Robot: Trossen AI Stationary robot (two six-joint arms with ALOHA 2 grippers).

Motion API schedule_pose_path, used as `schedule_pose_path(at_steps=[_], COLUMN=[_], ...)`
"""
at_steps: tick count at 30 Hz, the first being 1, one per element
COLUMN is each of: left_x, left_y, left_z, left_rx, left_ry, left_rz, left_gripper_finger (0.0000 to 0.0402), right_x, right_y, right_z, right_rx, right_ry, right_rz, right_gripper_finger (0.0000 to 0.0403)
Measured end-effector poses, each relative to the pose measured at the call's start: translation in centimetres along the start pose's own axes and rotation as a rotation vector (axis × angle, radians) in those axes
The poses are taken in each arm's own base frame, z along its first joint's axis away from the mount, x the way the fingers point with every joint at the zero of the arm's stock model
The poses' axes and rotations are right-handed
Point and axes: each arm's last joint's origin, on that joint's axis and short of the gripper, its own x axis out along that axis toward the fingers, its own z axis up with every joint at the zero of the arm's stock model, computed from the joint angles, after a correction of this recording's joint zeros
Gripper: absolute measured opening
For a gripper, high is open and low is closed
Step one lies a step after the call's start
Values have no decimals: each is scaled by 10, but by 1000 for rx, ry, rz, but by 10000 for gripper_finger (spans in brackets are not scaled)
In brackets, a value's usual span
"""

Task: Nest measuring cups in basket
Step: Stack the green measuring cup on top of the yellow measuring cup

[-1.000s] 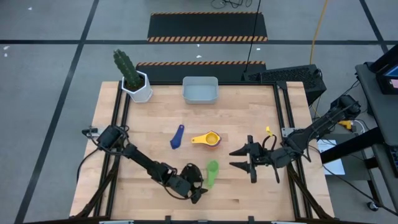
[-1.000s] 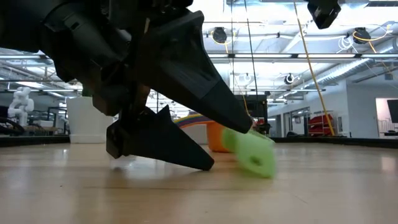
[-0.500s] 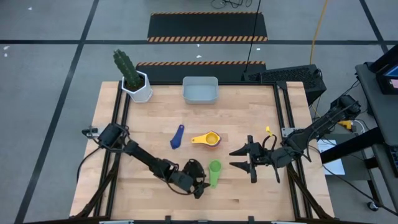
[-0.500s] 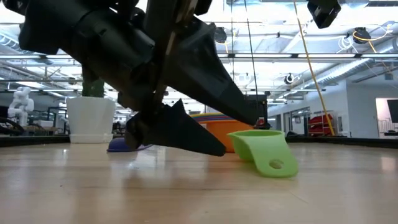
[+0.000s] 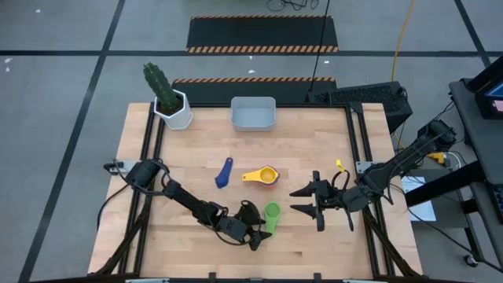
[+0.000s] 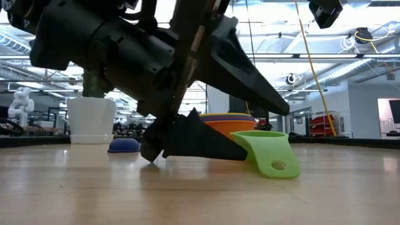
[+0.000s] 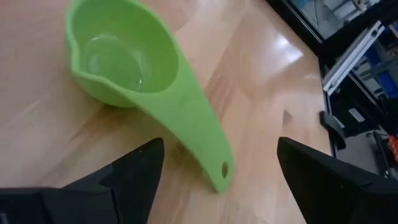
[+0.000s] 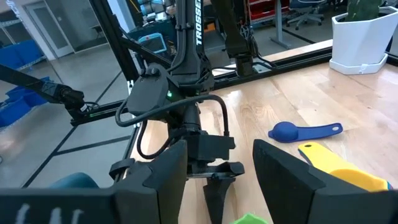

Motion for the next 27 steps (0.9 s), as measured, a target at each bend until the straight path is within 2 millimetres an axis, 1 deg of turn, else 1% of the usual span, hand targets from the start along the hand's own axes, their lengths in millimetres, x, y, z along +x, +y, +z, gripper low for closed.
schedule_pose_path(at_steps=[4, 9, 13, 19, 22, 24, 27], left_x=[4, 9, 11, 14, 14, 14, 14], left_y=[-2, -8, -6, 0, 1, 1, 1], left_z=[4, 10, 13, 20, 22, 21, 21], left_rx=[0, 19, 69, 118, 145, 151, 154], left_ry=[-7, 19, 30, 12, 9, 9, 13], left_rz=[0, -5, 10, 28, 32, 33, 36], left_gripper_finger=[303, 259, 199, 80, 29, 8, 12], right_x=[0, 0, 0, 0, 0, 0, -2], right_y=[0, 0, 0, 0, -1, -4, -10], right_z=[0, 0, 0, 0, -3, -8, -19], right_rx=[0, -7, -6, -5, 35, 67, 119], right_ry=[0, 0, 0, 0, 24, 72, 172], right_rz=[0, 0, 0, 0, -12, -37, -93], right_gripper_finger=[176, 176, 176, 176, 176, 176, 170])
